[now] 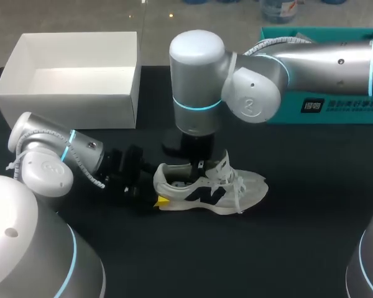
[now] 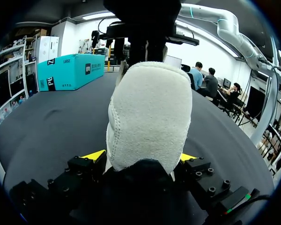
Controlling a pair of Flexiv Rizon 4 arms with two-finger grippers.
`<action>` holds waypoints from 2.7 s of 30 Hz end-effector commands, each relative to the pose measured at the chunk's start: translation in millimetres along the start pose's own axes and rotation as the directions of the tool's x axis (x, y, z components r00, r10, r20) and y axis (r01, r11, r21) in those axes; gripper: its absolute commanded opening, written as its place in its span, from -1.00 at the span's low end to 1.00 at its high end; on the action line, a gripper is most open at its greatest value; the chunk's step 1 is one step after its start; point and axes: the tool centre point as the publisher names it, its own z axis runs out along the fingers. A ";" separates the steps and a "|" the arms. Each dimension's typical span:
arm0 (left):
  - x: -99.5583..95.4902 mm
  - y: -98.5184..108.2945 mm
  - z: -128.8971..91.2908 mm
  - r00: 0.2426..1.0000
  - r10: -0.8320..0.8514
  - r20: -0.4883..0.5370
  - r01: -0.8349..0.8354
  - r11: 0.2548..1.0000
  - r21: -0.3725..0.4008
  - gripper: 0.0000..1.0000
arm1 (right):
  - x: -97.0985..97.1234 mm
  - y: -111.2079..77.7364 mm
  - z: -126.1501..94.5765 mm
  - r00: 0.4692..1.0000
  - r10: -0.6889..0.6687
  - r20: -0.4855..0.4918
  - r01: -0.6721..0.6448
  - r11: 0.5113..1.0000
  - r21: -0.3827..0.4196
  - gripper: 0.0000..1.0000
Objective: Take the shoe out of the shoebox, open the shoe tongue, remove and reinsert the insole, then place the shoe into the shoebox
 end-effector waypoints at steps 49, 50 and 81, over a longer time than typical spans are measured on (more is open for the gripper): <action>-1.9 2.4 2.8 1.000 -0.002 0.003 0.002 1.000 -0.003 -1.00 | -25.7 14.0 -37.4 0.989 -0.060 0.132 0.081 0.984 -0.157 -0.59; -1.9 2.4 2.8 1.000 -0.002 0.003 0.002 1.000 -0.003 -1.00 | -25.3 13.7 -36.6 0.991 -0.057 0.125 0.078 0.983 -0.164 -0.56; -1.9 2.4 2.8 1.000 -0.002 0.003 0.002 1.000 -0.003 -1.00 | -38.6 31.4 -29.8 0.987 -0.146 0.059 0.157 0.950 -0.270 -1.00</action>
